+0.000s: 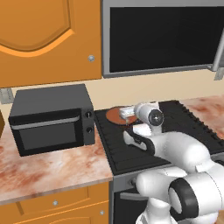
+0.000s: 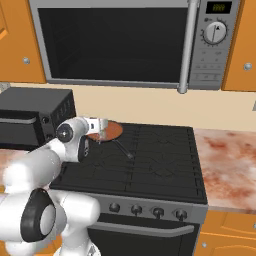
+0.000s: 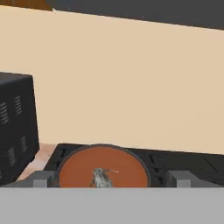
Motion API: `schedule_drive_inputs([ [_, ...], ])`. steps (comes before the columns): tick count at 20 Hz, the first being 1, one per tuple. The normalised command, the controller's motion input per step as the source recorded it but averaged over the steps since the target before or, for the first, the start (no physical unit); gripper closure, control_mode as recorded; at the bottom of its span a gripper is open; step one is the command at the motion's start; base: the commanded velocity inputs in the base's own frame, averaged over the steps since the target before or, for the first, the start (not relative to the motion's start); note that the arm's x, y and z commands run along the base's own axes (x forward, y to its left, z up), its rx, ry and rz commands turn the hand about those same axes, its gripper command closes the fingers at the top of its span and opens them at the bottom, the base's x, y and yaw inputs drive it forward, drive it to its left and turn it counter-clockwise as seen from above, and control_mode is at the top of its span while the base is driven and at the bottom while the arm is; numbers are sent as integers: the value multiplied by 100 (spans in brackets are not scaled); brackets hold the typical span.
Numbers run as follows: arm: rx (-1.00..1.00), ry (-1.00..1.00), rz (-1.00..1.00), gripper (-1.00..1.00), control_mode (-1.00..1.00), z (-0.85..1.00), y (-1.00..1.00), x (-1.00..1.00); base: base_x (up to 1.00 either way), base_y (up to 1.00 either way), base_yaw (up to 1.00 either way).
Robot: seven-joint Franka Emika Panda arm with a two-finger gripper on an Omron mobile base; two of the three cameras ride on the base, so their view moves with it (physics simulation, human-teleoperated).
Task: Retrieve the fish from the fridge and place it on the saucepan with marinade on the stove.
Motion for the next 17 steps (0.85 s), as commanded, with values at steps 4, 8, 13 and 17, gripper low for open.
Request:
schedule_drive_inputs([
  [4, 0, -4, 0, -100, -100, 100, -5, -100, 0, 0, 0],
  [8, 0, 3, 0, -100, -100, 100, -11, -100, 0, 0, 0],
  [13, 0, 15, 0, -100, -100, 86, -40, -100, 0, 0, 0],
  [17, 1, 34, 0, -100, -100, 71, -59, -100, 0, 0, 0],
])
